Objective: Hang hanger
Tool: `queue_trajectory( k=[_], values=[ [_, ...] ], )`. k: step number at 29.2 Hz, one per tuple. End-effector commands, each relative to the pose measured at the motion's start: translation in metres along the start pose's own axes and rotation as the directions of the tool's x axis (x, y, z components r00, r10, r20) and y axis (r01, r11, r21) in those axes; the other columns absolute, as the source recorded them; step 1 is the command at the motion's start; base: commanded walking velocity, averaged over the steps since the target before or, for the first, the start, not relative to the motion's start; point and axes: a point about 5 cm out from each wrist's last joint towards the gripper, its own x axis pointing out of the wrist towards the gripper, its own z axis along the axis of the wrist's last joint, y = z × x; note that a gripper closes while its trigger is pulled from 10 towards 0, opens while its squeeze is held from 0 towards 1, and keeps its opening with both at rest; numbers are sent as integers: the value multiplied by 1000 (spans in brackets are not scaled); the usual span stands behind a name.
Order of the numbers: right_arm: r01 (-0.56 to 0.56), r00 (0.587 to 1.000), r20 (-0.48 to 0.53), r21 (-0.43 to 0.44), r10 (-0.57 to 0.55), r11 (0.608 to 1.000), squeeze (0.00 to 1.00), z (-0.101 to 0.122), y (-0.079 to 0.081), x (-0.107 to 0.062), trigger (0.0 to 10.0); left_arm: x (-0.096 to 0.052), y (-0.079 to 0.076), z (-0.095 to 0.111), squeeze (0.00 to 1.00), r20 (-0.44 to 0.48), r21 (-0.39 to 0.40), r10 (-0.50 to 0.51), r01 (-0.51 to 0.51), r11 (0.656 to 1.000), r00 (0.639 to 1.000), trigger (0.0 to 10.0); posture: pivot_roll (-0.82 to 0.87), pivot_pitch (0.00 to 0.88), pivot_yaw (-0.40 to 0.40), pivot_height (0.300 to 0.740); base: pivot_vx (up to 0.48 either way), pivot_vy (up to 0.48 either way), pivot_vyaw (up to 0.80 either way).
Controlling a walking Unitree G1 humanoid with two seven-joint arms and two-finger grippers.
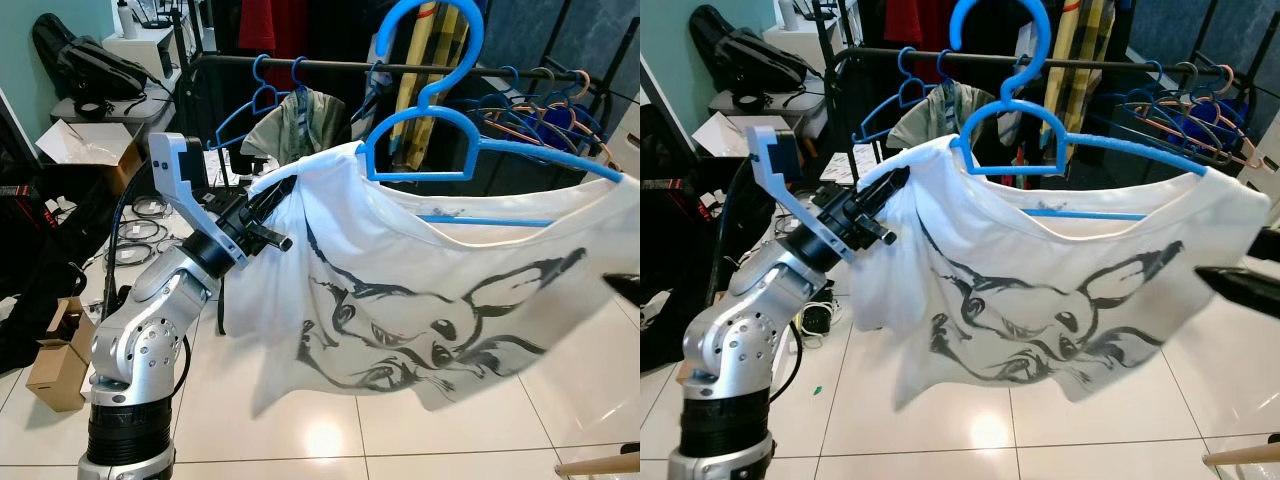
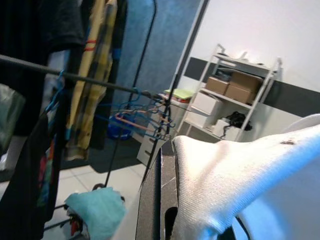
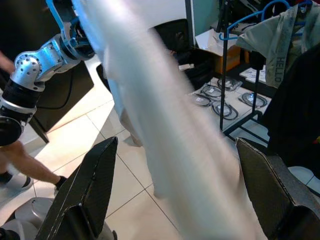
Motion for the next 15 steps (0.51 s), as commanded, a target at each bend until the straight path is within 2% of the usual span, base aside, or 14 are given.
queue_trajectory(
  k=[1,4,5,15],
  values=[
    [-16,1000,0,-10,16,1000,0,2,1,3,10000,1,-4,9,0,30,13,-46,45,999,998,10000,-105,60,-24,740,0,0,0],
    [-30,1000,-6,-6,30,1000,0,3,2,4,9529,0,-3,10,0,31,16,-46,45,999,998,10000,-104,61,-25,740,0,0,0],
    [-37,999,-11,-4,37,999,0,3,3,4,0,-1,-2,12,0,33,20,-45,44,999,998,10000,-104,61,-27,740,0,0,0],
    [-61,998,-27,8,61,998,0,4,8,0,0,-6,4,17,0,34,44,-41,39,998,999,10000,-108,65,-29,740,0,0,0]
  ],
)
